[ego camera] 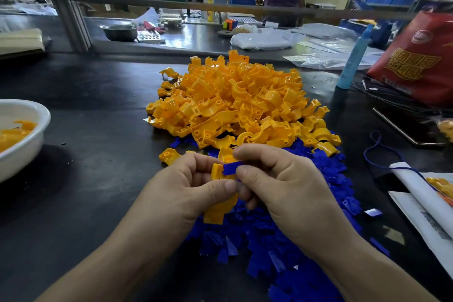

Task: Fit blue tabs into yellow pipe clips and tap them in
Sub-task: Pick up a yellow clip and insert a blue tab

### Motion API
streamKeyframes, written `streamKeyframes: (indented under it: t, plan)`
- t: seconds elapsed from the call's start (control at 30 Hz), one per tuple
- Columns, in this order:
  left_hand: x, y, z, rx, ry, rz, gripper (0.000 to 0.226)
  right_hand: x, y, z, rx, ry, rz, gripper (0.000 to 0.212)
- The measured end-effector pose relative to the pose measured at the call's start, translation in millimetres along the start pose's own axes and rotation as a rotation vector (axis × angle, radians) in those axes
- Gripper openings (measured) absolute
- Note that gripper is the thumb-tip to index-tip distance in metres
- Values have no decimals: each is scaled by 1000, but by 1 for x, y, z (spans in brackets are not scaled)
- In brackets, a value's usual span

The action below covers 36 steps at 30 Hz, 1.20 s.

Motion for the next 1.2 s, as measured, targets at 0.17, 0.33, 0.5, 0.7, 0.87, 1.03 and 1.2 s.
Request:
streamKeyframes:
  t: [0.17, 0.33, 0.5, 0.7, 0.87, 1.03, 1.2]
  plan:
    - [1, 0, 0, 49, -24, 16, 36, 2, -2, 4, 75, 40, -23, 14]
    - [2, -1, 0, 35, -30, -9, 37, 3, -4, 3, 156, 66, -70, 9]
    - [1, 0, 0, 49, -25, -25, 23, 2, -6, -2, 114, 41, -51, 14]
    - [3, -1, -2, 107, -4, -19, 32, 4, -11, 3, 39, 57, 24, 23]
    - [4, -1, -1, 129, 0, -2, 36, 1, -10, -6, -144, -29, 52, 22]
    - [4, -2, 0, 95, -27, 22, 27, 0, -9, -9, -245, -74, 62, 23]
    - [4, -2, -1, 102, -22, 29, 33, 1, -9, -8, -237, -78, 64, 22]
Point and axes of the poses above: each hand's wrist, its own x-axis away from the middle knuckle, its own y-axis out of the back of the hand, z = x × y, the point moved 6 cm from there along -x, towards the middle knuckle, and after that the axes turned 7 degrees about -y, right-handed, at the moved point
